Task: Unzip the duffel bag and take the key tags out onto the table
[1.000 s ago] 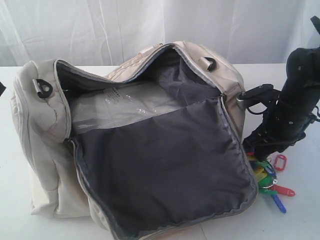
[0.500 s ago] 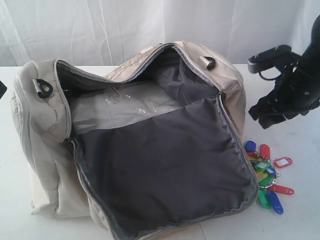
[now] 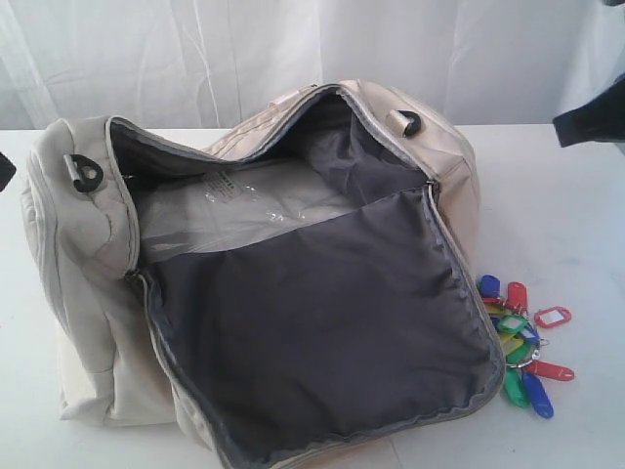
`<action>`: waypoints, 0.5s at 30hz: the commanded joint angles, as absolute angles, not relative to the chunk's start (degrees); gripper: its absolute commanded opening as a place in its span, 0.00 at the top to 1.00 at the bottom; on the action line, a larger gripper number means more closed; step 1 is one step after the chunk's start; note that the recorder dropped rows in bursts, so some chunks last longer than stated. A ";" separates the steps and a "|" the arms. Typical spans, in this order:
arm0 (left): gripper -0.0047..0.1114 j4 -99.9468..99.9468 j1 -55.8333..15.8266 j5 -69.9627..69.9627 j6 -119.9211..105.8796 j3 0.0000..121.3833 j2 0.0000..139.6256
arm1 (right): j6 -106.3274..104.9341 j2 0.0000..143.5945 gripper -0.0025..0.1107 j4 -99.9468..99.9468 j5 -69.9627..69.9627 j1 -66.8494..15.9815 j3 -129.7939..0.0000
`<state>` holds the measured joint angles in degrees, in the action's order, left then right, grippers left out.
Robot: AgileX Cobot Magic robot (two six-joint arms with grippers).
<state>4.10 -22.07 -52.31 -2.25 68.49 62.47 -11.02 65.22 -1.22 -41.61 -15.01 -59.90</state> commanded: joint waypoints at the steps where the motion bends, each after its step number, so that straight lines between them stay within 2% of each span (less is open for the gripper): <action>1: 0.96 3.34 -22.38 -50.33 -2.37 68.56 61.99 | -7.34 56.80 0.98 -1.66 -38.56 -14.84 -56.19; 15: 0.96 1.85 -22.38 -49.23 -1.44 68.56 61.99 | -7.24 48.00 0.98 -1.81 -38.43 -14.84 -55.81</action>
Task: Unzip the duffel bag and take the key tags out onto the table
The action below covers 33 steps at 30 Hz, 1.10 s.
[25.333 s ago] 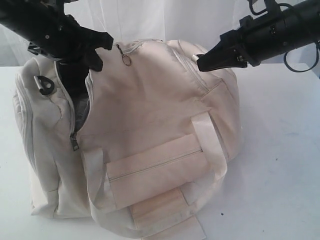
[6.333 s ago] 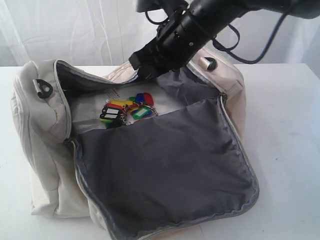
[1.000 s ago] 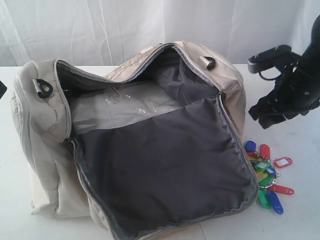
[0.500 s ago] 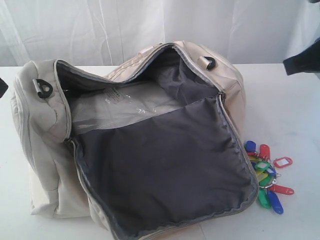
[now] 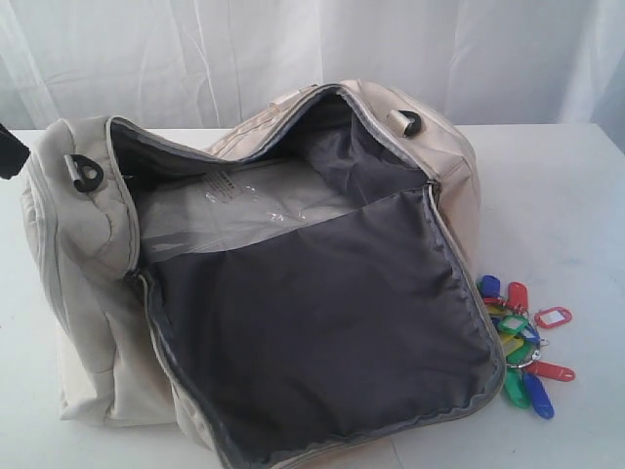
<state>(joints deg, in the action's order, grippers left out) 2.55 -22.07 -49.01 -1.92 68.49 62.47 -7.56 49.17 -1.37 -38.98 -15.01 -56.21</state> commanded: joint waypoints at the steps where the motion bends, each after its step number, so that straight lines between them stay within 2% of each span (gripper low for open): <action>1: 0.96 1.85 -22.38 -49.23 -1.44 68.56 61.99 | -7.24 47.93 0.98 -1.81 -38.43 -14.84 -55.81; 19: 0.96 2.37 -21.93 -49.22 -1.44 68.56 59.63 | -7.24 47.95 0.98 -1.69 -38.43 -14.84 -55.81; 33: 0.96 3.01 -3.83 -49.22 -1.44 68.56 41.31 | -7.24 47.95 0.98 -2.16 -38.53 -14.84 -55.81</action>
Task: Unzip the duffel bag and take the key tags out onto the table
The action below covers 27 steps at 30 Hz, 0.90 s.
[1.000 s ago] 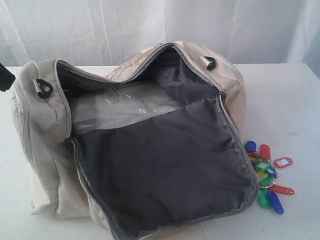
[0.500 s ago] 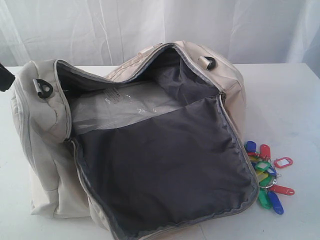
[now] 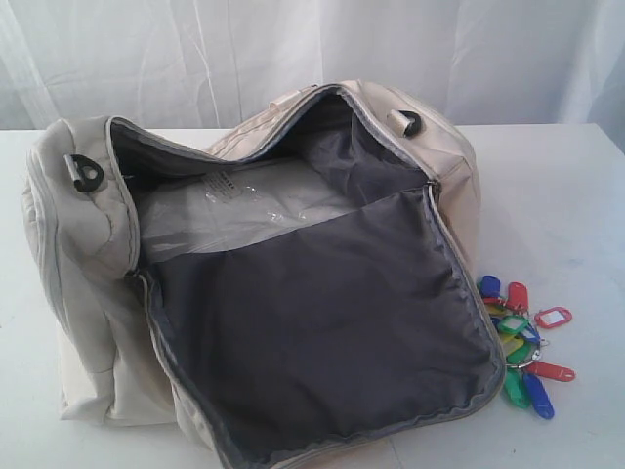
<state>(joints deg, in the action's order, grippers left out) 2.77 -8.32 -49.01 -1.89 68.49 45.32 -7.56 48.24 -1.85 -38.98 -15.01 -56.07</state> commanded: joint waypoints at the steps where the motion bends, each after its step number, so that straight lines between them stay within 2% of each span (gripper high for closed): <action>1: 0.96 3.27 -3.24 -49.63 -1.44 68.56 40.76 | -7.24 47.95 0.98 -2.16 -38.53 -14.84 -55.81; 5: 0.96 3.45 -1.13 -50.50 -1.34 67.99 36.48 | -7.24 47.95 0.98 -2.16 -38.53 -14.84 -55.81; 8: 0.96 3.77 -1.13 -38.88 -1.71 61.63 31.47 | -7.24 47.95 0.98 -2.16 -38.53 -14.84 -55.81; 15: 0.96 3.87 -1.13 -8.88 -1.20 39.30 25.51 | -7.24 47.95 0.98 -2.16 -38.53 -14.84 -55.81; 18: 0.96 1.77 -1.13 2.35 0.56 22.37 20.25 | -7.24 47.95 0.98 -2.16 -38.53 -14.84 -55.81; 22: 0.96 1.77 -1.13 5.25 3.13 9.96 11.27 | -7.24 47.95 0.98 -2.16 -38.53 -14.84 -55.81; 27: 0.96 1.77 1.07 5.25 5.31 1.44 4.18 | -7.24 47.95 0.98 -2.16 -38.53 -14.84 -55.81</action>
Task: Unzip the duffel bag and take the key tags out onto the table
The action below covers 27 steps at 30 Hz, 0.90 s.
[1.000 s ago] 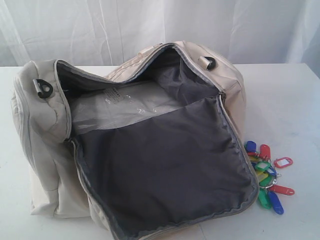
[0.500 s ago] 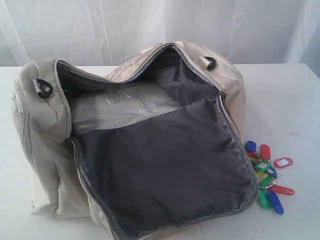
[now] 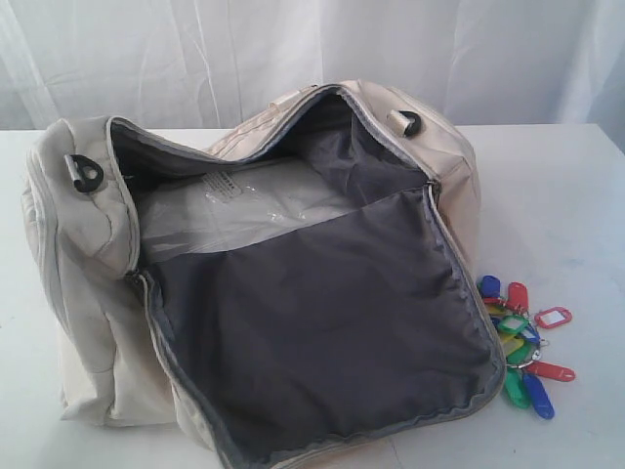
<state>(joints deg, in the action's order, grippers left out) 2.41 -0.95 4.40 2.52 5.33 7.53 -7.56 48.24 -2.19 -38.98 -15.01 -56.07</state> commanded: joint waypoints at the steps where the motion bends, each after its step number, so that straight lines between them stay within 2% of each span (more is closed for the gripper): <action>1: 0.96 1.77 1.98 4.41 6.58 0.25 2.95 | -7.24 47.95 0.98 -2.16 -38.53 -14.84 -55.81; 13: 0.96 1.67 3.30 -13.38 8.02 0.00 0.00 | -7.24 47.95 0.98 -2.16 -38.57 -14.84 -55.81; 27: 0.96 1.69 0.25 -13.50 9.28 0.00 0.00 | -7.24 47.95 0.98 -2.16 -38.57 -14.84 -55.81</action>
